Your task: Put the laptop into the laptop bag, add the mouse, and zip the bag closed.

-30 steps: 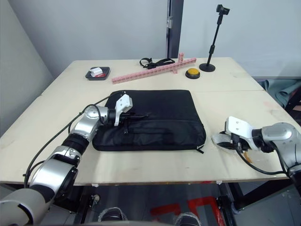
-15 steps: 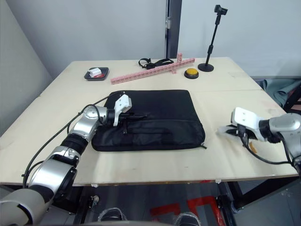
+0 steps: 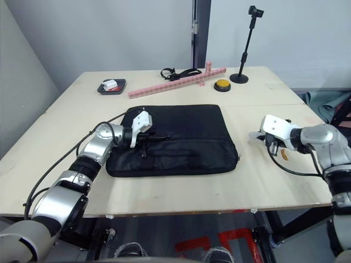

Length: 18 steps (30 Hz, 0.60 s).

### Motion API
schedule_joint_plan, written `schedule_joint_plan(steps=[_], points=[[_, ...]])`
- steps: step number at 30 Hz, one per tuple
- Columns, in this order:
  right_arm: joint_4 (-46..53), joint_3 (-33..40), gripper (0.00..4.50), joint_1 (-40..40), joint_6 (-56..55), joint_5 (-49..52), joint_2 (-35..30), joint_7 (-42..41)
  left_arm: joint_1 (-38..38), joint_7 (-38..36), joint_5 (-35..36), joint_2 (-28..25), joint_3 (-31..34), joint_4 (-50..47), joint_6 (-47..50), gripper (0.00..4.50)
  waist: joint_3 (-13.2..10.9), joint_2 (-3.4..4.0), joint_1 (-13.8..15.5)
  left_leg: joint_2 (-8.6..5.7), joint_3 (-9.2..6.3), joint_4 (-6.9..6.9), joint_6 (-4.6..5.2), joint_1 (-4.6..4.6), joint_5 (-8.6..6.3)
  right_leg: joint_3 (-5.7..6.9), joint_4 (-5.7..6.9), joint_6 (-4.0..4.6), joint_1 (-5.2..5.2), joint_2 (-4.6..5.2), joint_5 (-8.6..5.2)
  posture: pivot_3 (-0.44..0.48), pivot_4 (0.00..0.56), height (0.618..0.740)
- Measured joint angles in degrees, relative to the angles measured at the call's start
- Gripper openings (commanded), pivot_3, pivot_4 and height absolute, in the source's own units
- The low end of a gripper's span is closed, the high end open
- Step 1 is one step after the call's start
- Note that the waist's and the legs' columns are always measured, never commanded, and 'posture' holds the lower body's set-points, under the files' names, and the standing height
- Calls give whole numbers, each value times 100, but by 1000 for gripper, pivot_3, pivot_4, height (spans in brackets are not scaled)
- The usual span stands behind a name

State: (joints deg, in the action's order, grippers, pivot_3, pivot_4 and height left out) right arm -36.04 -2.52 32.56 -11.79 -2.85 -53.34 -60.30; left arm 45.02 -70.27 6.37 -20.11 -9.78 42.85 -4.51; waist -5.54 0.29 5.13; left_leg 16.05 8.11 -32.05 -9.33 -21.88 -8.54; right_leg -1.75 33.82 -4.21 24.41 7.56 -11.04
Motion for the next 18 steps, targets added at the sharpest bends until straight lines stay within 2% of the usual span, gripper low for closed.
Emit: schedule_joint_plan(steps=[5, 18], points=[[-460, -58, 35, 354, -64, -46, 396, 322, -11, -76, 0, -10, -10, -6, 0, 0, 4, 6, -2, 0, 1, 0, 0, 0, 0, 0, 0, 1, 0, 0, 0, 0, 150, 740], [-1085, -61, 35, 671, -30, -91, 680, 678, -28, -166, 0, -57, -14, -32, 4, 0, 9, 13, -2, 0, 1, 1, -1, 0, -1, 1, -1, 2, 0, 0, 1, 0, 150, 740]])
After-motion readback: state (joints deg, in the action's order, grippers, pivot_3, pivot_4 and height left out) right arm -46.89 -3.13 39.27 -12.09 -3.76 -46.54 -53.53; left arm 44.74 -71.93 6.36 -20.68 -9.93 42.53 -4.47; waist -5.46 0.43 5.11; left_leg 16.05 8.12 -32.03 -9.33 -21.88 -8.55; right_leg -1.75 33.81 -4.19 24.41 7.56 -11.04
